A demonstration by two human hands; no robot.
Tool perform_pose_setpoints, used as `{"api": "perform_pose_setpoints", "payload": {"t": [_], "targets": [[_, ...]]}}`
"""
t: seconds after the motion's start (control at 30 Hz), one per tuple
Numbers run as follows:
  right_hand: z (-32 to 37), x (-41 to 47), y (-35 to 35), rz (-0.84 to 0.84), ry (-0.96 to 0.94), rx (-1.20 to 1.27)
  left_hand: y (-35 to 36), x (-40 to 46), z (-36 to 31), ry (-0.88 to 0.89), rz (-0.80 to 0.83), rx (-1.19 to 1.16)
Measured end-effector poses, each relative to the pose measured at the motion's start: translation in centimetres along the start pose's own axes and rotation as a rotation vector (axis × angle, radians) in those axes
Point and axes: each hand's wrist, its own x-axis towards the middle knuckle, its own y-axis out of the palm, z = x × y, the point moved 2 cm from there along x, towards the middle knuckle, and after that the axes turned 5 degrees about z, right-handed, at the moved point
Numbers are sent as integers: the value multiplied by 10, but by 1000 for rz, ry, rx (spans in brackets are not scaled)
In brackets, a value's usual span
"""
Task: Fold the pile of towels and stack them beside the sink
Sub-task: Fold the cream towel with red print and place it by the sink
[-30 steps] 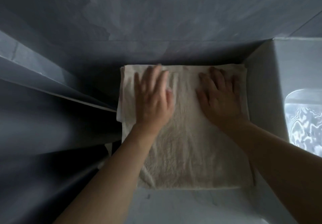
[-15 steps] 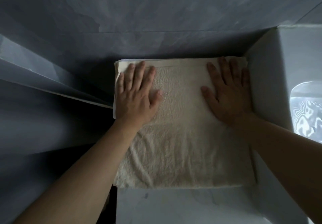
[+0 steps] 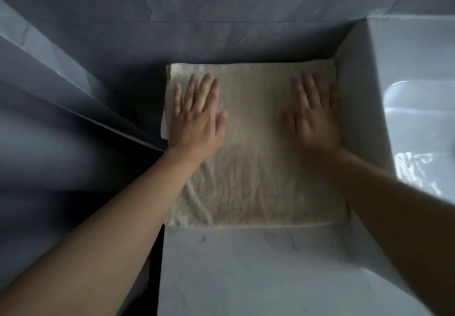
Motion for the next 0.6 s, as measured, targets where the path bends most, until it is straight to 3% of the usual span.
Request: {"api": "perform_pose_setpoints", "payload": {"t": [0.07, 0.17, 0.3, 0.6], "targets": [[22, -44, -4, -144, -60, 170, 1, -48, -24, 129, -136, -83], [40, -99, 13, -121, -103, 183, 19, -109, -51, 303, -56, -101], [30, -119, 37, 141, -64, 45, 37, -123, -52, 204, 139, -28], [23, -115, 44, 212, -66, -6, 44, -120, -52, 105, 239, 50]]}}
